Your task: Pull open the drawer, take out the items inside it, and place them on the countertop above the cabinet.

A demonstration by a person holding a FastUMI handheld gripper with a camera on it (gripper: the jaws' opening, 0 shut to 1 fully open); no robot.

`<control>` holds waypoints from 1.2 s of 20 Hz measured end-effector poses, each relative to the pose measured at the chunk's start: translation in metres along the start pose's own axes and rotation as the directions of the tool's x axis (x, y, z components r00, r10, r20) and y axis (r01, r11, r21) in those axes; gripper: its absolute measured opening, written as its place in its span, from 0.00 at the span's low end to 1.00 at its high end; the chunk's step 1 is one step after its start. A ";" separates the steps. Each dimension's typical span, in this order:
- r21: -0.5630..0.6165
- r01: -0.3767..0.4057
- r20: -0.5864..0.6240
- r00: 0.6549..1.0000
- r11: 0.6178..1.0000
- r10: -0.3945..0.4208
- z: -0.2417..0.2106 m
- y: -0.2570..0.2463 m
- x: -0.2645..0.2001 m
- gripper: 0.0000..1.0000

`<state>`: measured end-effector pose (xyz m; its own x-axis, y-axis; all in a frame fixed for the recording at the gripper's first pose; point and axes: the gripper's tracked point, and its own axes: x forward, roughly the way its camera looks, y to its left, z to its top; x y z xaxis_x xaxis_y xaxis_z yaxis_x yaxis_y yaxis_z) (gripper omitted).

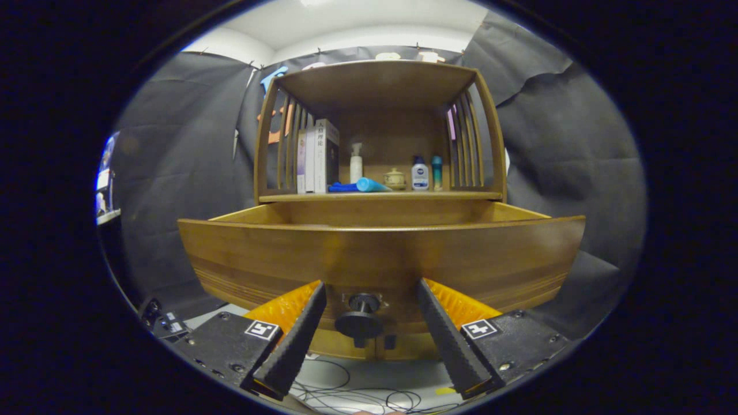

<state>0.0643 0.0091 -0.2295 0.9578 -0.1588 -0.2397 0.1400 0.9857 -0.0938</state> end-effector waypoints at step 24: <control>0.017 0.049 -0.072 0.996 0.999 -0.047 0.040 0.001 0.176 1.00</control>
<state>0.2433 -0.0161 -0.2330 0.9296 -0.2089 -0.3037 0.1907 0.9776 -0.0886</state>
